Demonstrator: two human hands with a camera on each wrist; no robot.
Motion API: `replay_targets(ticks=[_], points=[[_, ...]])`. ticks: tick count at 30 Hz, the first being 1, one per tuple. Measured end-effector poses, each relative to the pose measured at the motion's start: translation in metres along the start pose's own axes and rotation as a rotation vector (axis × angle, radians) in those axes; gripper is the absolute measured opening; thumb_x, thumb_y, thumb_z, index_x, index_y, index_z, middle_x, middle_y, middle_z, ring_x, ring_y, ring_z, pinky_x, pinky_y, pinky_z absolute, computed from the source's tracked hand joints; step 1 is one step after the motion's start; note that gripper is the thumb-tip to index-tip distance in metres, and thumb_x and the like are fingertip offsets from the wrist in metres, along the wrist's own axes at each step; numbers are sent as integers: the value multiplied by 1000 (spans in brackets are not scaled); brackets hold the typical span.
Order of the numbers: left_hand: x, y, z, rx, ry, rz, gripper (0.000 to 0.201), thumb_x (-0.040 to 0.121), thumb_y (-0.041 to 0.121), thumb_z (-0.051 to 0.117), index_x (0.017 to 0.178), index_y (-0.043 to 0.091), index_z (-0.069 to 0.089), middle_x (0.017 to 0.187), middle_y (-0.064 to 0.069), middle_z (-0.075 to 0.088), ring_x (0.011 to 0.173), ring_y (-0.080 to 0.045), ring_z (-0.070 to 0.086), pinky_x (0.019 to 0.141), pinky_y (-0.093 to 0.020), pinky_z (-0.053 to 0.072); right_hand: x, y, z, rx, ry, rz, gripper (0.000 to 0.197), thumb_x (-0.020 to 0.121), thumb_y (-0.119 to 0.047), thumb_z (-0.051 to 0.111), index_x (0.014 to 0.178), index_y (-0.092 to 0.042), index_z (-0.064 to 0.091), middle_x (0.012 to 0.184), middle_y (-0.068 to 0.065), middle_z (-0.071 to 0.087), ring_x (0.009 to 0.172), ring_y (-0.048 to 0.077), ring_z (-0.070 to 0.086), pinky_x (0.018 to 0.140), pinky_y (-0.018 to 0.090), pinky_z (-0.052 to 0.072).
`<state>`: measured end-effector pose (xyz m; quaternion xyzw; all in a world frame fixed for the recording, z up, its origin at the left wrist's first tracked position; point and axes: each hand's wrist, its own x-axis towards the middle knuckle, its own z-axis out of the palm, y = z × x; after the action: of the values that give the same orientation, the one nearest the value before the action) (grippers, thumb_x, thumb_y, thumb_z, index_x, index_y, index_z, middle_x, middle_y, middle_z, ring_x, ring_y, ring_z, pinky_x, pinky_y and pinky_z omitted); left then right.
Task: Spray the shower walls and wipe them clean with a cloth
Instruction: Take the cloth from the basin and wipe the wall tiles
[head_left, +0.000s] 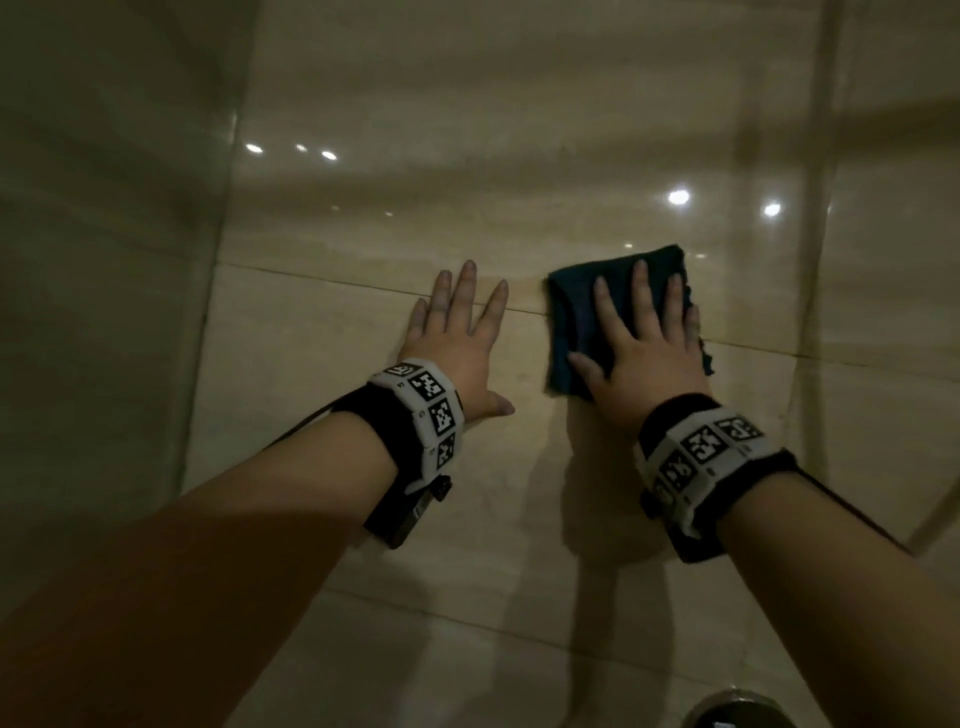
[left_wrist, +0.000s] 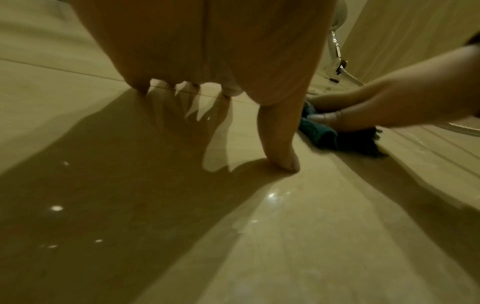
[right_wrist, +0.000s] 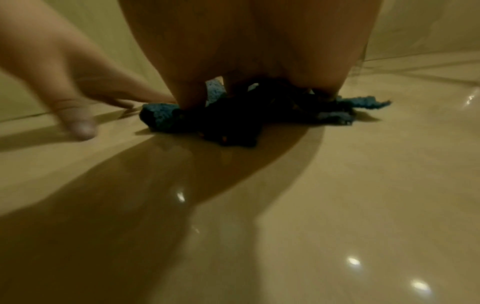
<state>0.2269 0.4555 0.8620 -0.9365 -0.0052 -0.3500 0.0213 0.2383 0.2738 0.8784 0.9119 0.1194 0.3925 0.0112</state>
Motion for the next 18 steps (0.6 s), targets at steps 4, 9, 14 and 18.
replay_targets(ticks=[4, 9, 14, 18], points=[[5, -12, -3, 17, -16, 1, 125, 70, 63, 65, 143, 27, -29, 150, -9, -39, 143, -31, -26, 119, -43, -4, 35, -16, -23, 25, 39, 19, 74, 93, -58, 31, 147, -34, -14, 154, 1, -30, 142, 31, -24, 117, 46, -12], [9, -24, -6, 39, -8, 30, 126, 70, 65, 63, 144, 20, -28, 151, -9, -37, 143, -30, -25, 119, -40, -4, 75, -42, -48, 25, 88, 47, 77, 92, -58, 33, 148, -31, -12, 155, 5, -26, 142, 35, -22, 117, 49, -10], [3, -39, -2, 45, 2, -24, 124, 73, 70, 56, 144, 12, -27, 152, -11, -34, 144, -29, -24, 120, -38, -6, 60, -49, -28, -29, 115, -56, 75, 93, -59, 31, 148, -31, -13, 156, 5, -25, 142, 35, -21, 117, 48, -10], [-8, -59, 6, -5, -14, -77, 121, 75, 69, 53, 145, 9, -25, 153, -11, -33, 144, -28, -22, 119, -37, -5, 29, -67, 6, -122, 38, -217, 75, 93, -59, 28, 147, -32, -15, 154, 4, -28, 141, 34, -26, 116, 48, -12]])
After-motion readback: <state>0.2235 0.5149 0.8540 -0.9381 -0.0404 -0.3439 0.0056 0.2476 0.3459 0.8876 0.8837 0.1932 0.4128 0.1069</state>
